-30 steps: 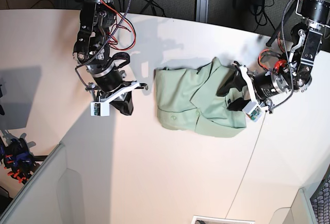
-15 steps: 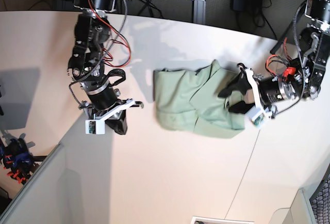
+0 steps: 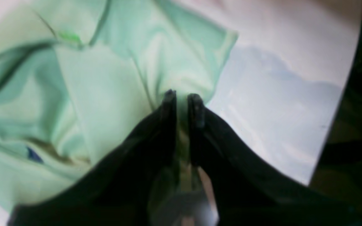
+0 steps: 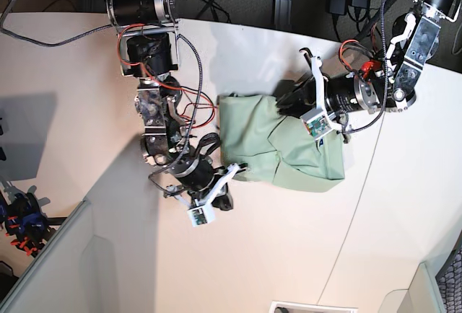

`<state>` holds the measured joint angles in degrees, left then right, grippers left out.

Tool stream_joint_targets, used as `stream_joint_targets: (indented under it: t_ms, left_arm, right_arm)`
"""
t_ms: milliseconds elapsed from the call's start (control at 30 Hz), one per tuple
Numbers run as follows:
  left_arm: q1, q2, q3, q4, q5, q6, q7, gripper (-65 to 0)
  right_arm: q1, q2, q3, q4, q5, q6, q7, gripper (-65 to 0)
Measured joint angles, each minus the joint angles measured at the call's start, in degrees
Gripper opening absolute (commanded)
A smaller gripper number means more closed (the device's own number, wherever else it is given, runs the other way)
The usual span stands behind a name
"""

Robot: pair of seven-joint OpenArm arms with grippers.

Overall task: Fold the T-shirt properly
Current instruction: 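Press and square the folded shirt with both grippers, then release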

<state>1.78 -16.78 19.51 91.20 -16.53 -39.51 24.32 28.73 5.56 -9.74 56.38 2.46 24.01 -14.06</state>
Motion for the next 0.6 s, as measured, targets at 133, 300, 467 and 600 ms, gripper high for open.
stream_joint_targets:
  t_ms: [133,300,467,600]
  left_arm:
    - [-2.34,-0.22,-0.59,-5.95,1.84,0.76,-1.92,-58.2]
    - [-4.63,-2.14,-0.68,-9.84,2.54,0.83,-5.01,-58.2]
    - [-6.45,-6.16,-1.01,-11.34,4.81,0.83,-6.97,-58.1]
    - [-7.04,-7.74,-1.09,-11.5,5.46,0.96,-6.88,-58.1]
  right_arm:
    - [-0.33,0.13,-5.92,-0.04,-3.37,0.04,-0.04,-65.0]
    - [-2.95,0.83,-9.77,0.68,-4.26,0.02,0.26,-65.0]
    - [-8.74,3.8,-10.84,7.34,-4.13,-0.04,0.74,-65.0]
    - [-15.26,6.99,-10.93,16.09,-4.15,0.02,0.5,-65.0]
